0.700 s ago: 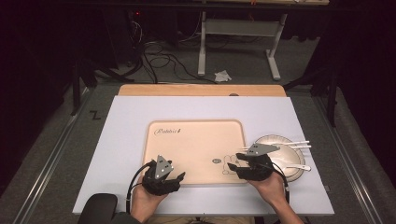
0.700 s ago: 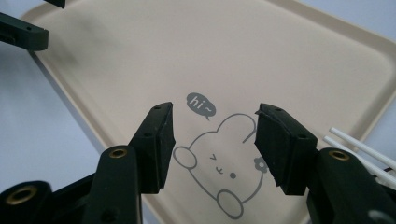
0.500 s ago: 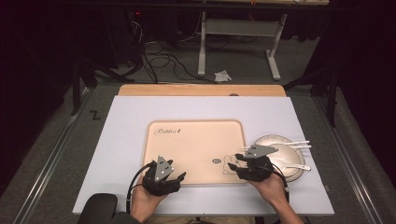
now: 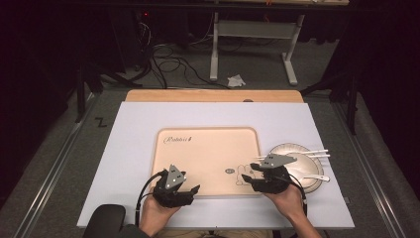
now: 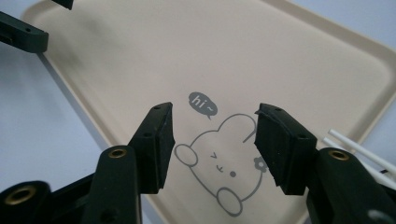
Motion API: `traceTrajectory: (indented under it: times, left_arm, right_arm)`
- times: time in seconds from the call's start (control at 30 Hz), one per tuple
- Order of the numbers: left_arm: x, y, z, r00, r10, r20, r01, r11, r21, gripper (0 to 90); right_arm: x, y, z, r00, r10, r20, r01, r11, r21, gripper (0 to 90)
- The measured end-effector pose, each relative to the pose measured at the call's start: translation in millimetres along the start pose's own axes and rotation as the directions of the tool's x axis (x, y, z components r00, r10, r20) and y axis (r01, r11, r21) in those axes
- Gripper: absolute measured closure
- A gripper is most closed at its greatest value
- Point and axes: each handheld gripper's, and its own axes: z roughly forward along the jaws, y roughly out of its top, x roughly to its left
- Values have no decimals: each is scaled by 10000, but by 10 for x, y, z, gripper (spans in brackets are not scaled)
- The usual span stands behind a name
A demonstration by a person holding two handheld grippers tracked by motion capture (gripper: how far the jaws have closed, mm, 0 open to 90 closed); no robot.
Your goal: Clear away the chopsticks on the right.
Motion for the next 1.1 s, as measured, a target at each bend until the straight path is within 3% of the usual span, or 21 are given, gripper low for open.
traceTrajectory:
  times: [0.33, 0.63, 0.8, 1.1]
  left_arm:
    - [5, 39, 44, 10000, 72, 4, -72, 9999, 134, 307]
    - [2, 105, 111, 9995, 171, 263, -174, 9998, 106, 312]
    - [-2, 166, 165, 9994, 228, 277, -231, 9997, 128, 293]
    - [-16, 211, 239, 9982, 405, 432, -412, 9990, 148, 291]
  right_arm:
    - [1, -36, -102, 9998, 163, 65, -163, 9998, -84, 518]
    - [-32, -113, -284, 9966, 738, 361, -721, 9963, -457, 529]
    - [-39, -194, -428, 9915, 1051, 770, -1000, 9927, -671, 547]
    - [-83, -281, -611, 9806, 1670, 1027, -1550, 9812, -1153, 544]
